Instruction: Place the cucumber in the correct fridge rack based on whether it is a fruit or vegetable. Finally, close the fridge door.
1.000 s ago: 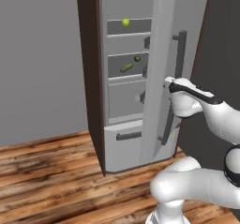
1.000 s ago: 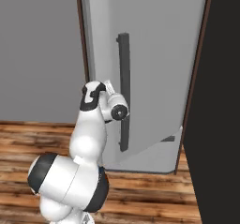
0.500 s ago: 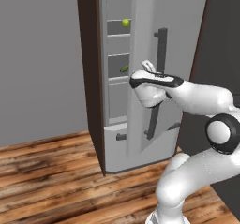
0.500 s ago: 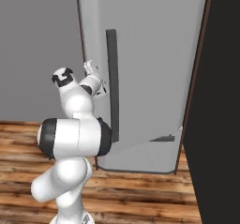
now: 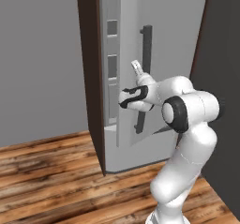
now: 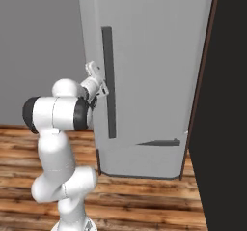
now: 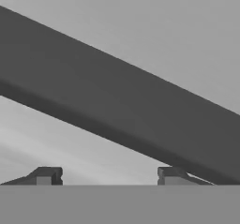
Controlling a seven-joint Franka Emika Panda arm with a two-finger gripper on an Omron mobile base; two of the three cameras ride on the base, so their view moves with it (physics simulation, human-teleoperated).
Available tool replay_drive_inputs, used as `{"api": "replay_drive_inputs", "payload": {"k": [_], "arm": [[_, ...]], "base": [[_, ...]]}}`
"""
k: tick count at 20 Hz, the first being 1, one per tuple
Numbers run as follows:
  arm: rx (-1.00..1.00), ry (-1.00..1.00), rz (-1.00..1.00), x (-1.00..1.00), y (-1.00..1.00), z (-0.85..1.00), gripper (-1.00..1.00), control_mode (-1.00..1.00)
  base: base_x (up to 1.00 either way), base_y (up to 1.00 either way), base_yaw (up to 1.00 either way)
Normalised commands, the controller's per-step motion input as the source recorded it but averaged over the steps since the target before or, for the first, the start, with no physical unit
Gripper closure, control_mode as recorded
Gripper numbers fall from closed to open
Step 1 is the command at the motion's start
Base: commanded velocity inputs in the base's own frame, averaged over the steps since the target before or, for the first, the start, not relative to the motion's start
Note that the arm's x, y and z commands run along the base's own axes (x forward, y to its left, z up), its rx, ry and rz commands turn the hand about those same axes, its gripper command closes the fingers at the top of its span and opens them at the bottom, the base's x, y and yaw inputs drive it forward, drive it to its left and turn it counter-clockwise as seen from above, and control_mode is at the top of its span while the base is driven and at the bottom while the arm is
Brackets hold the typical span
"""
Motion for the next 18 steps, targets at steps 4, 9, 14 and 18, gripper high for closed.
{"api": "replay_drive_inputs", "payload": {"k": [4,9,14,18], "arm": [[0.00,0.04,-0.11,0.78,0.01,0.61,-1.00,-1.00],[0.00,0.08,-0.10,0.97,0.14,0.56,-1.00,-1.00],[0.00,0.09,-0.07,1.00,0.03,0.40,-1.00,-1.00],[0.00,0.11,-0.04,0.99,0.00,0.38,-1.00,-1.00]], "base": [[0.00,0.00,0.00],[0.00,0.00,0.00],[0.00,0.00,0.00],[0.00,0.00,0.00]]}}
